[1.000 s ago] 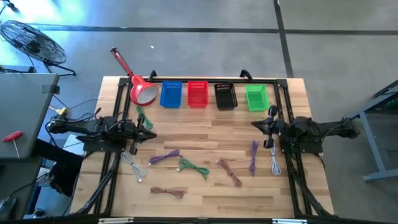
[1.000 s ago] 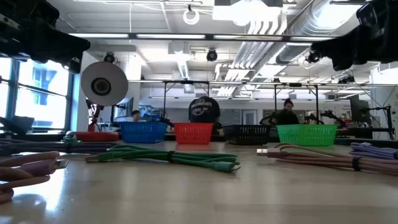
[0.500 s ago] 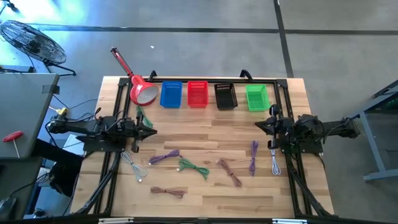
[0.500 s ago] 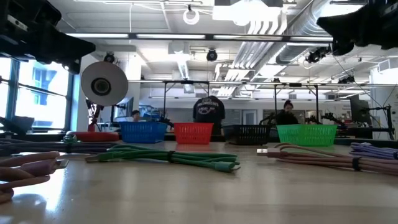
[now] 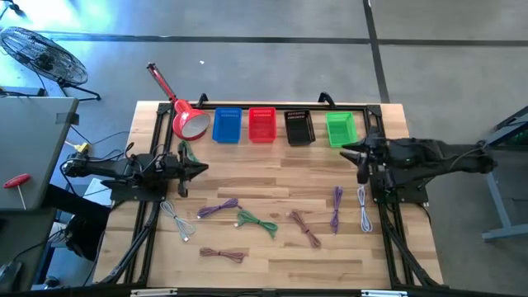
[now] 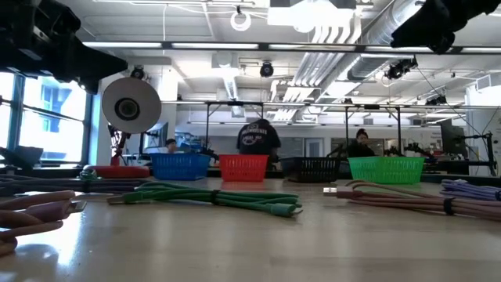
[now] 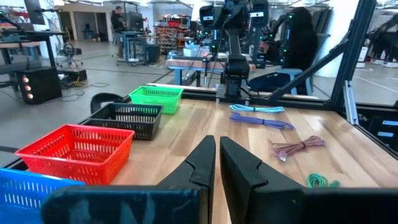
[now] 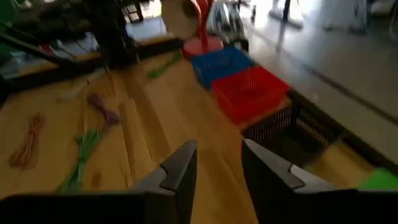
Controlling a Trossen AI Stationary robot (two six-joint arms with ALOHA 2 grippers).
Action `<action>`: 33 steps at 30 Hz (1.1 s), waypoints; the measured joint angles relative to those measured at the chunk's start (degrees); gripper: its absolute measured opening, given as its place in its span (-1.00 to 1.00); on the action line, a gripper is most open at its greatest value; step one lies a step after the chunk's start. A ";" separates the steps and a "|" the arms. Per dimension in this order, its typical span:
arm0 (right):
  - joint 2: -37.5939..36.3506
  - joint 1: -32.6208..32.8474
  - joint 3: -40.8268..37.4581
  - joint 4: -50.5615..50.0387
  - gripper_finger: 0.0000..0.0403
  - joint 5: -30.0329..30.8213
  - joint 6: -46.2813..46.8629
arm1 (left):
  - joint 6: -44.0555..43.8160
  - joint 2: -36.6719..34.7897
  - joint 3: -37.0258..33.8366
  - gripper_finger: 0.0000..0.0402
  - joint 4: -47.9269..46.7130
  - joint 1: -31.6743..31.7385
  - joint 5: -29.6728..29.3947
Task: Pick & Place USB Port
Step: Put the right violet charger cable into the black bin
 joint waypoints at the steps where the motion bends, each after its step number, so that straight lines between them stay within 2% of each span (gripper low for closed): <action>1: 2.05 0.00 2.07 -3.37 -0.32 -0.02 3.11 | 0.02 0.00 0.04 -0.89 -0.22 0.00 0.00; 5: 9.68 -0.06 9.63 -16.98 -0.19 -0.83 19.72 | -1.03 0.87 0.09 -0.85 -0.69 -0.01 0.00; 8: 14.25 -0.10 13.84 -24.87 -0.15 -1.27 33.35 | -2.95 2.20 0.09 -0.72 -0.69 0.00 0.00; 13: 19.77 -0.09 15.89 -30.94 -0.14 -9.22 37.08 | -3.34 4.56 0.06 -0.41 -0.35 0.00 -0.25; 17: 24.14 -0.09 13.52 -30.92 -0.13 -15.81 43.34 | -3.37 5.14 0.02 -0.19 -0.12 0.00 -0.31; 21: 28.77 -0.07 9.77 -29.13 -0.13 -21.27 49.09 | -3.37 5.11 0.00 -0.07 0.07 0.00 -0.32; 33: 37.87 2.12 -2.22 -11.48 -0.15 -35.49 61.42 | -2.93 5.11 -0.24 -0.03 2.04 0.00 -0.46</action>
